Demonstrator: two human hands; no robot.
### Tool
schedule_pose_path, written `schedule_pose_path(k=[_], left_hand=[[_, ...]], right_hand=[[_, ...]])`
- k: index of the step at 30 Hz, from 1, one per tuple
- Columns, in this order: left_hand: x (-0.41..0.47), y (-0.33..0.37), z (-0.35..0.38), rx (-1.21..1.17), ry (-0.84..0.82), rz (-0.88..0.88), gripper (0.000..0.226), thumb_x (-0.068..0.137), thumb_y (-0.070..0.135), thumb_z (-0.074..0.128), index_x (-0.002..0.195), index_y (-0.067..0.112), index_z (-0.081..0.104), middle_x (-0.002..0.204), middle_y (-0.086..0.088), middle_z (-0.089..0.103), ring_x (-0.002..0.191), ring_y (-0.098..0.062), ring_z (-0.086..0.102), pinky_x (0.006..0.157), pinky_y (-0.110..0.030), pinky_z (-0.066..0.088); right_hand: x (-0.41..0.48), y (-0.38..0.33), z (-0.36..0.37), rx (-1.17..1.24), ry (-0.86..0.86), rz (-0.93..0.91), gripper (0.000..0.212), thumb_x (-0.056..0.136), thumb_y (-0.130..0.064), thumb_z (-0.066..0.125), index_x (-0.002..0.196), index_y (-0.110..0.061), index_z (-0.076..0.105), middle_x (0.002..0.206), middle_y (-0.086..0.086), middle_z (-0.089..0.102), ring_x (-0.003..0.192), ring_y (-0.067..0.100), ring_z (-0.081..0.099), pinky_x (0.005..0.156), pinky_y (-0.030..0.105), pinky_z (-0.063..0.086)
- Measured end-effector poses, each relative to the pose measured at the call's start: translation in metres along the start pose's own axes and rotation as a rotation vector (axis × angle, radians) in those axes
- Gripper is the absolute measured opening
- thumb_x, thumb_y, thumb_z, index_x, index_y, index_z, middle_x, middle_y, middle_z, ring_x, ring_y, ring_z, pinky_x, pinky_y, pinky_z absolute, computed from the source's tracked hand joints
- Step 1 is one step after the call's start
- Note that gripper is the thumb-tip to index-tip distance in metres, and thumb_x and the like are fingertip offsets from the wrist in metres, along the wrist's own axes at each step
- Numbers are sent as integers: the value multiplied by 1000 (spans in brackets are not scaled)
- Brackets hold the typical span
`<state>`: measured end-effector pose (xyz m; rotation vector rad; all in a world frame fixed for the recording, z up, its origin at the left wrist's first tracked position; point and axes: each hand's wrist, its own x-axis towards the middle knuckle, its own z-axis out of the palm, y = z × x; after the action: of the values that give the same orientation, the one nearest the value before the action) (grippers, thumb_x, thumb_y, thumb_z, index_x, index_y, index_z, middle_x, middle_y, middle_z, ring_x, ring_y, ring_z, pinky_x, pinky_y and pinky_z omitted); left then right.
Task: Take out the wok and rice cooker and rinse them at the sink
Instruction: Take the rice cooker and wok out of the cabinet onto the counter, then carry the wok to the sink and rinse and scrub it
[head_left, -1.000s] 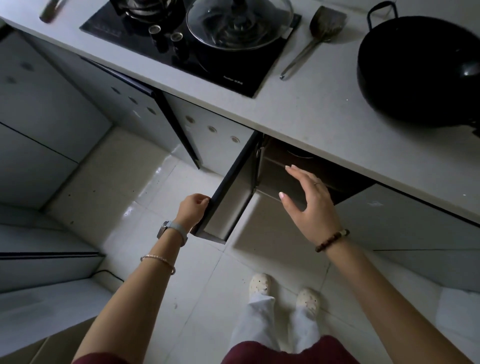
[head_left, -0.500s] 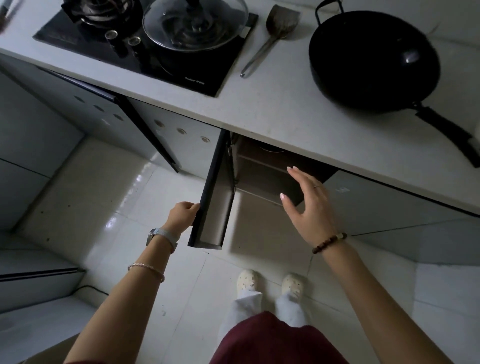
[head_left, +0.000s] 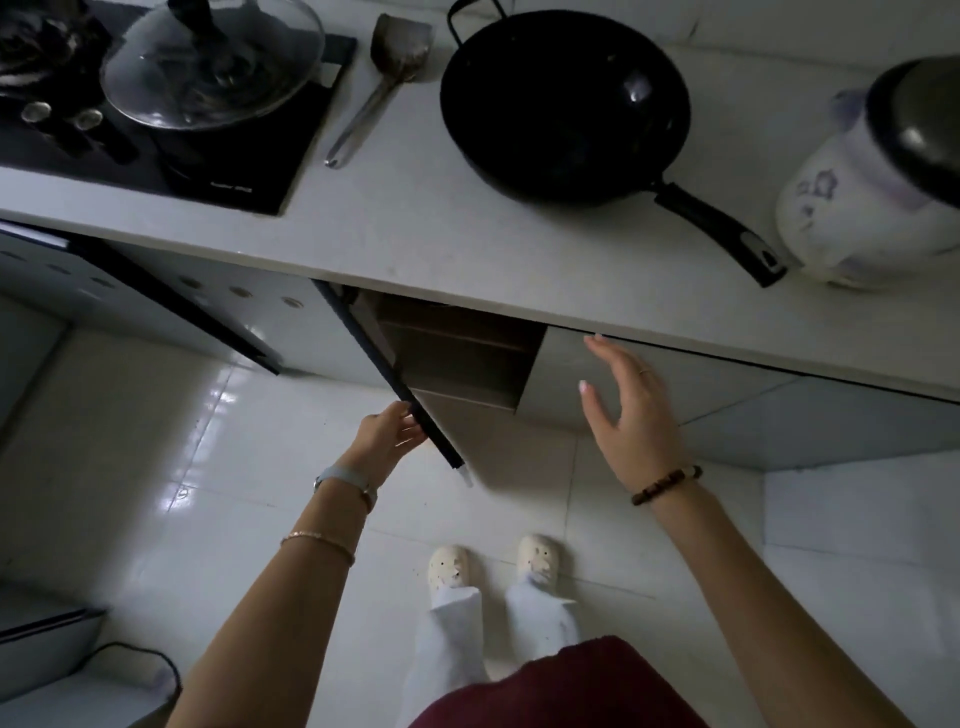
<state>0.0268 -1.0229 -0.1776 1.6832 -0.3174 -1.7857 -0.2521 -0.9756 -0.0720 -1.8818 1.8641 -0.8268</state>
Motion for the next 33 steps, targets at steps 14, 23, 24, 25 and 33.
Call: schedule_pose_path(k=[14, 23, 24, 25, 33], left_hand=[[42, 32, 119, -310, -116, -17, 19, 95, 18, 50, 111, 8, 54, 116, -11, 61, 112, -23, 60, 98, -45, 45], [58, 54, 148, -360, -95, -23, 17, 96, -1, 36, 96, 1, 53, 130, -21, 49, 130, -31, 48, 110, -52, 34], [59, 55, 151, -366, -89, -23, 19, 96, -3, 34, 96, -1, 53, 125, -21, 52, 130, -31, 47, 110, -53, 34], [60, 56, 153, -368, -89, -23, 21, 95, -6, 33, 94, -3, 54, 118, -20, 54, 130, -30, 48, 110, -53, 34], [57, 51, 155, -316, -106, 8, 19, 97, -1, 37, 96, 3, 55, 105, -10, 58, 130, -32, 48, 108, -48, 36]], right_hand=[[23, 72, -35, 45, 26, 30, 43, 93, -17, 54, 136, -13, 49, 138, 2, 51, 130, 12, 44, 108, 40, 38], [41, 84, -35, 39, 2, 29, 43, 93, -15, 55, 135, -15, 49, 138, -1, 51, 129, 12, 44, 110, 26, 31], [43, 85, -36, 39, -2, 28, 43, 93, -16, 54, 135, -16, 49, 138, -2, 51, 130, 11, 44, 110, 26, 31], [45, 86, -36, 41, -5, 25, 43, 93, -18, 53, 135, -16, 49, 138, -2, 51, 130, 11, 43, 110, 26, 31], [53, 89, -43, 71, -8, 22, 43, 94, -16, 54, 136, -15, 48, 138, -1, 51, 130, 12, 43, 109, 28, 33]])
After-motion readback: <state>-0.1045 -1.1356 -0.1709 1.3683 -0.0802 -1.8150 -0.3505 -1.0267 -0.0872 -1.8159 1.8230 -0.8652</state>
